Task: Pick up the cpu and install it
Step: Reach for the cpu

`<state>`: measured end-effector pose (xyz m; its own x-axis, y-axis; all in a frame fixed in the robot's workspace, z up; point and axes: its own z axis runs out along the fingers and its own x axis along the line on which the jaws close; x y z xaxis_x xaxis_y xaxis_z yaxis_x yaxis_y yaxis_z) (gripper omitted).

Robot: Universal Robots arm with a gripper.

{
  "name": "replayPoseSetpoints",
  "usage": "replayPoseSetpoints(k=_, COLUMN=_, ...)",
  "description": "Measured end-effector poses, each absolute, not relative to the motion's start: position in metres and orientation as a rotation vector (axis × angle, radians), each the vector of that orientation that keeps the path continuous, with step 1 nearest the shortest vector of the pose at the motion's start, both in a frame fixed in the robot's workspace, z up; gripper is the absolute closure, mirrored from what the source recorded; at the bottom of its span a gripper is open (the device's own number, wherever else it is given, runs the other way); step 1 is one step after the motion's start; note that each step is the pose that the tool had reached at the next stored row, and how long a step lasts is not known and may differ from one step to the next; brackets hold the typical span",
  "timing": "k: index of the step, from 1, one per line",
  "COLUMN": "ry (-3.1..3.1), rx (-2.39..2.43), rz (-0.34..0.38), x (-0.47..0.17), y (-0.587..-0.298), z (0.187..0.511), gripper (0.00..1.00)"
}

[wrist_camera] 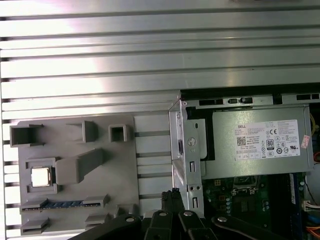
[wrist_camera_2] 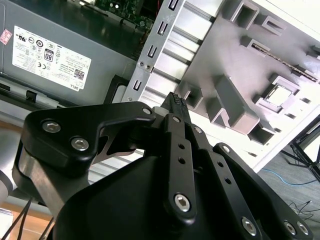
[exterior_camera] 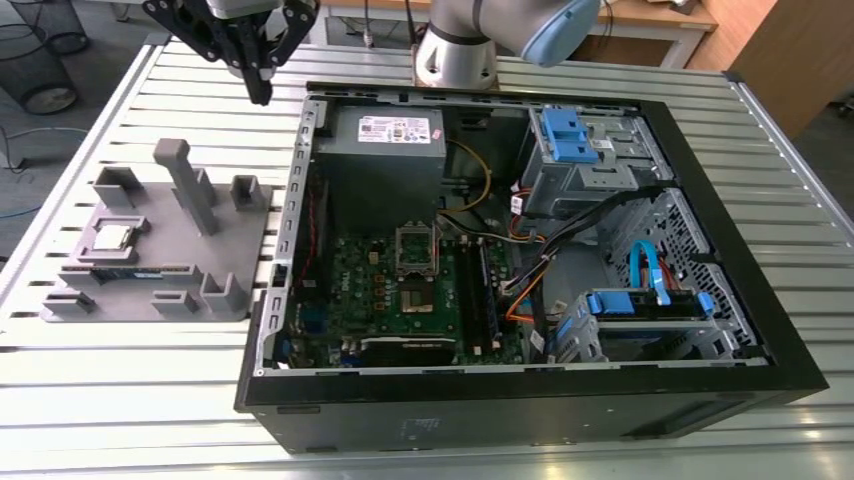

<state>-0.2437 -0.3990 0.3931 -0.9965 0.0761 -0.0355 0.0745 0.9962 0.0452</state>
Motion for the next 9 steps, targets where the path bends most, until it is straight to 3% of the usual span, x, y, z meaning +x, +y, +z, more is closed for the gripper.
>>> replayPoseSetpoints(k=9, ry=3.101, rx=0.117, rz=0.068, x=-0.2464, y=-0.3989, z=0.3931, gripper=0.89)
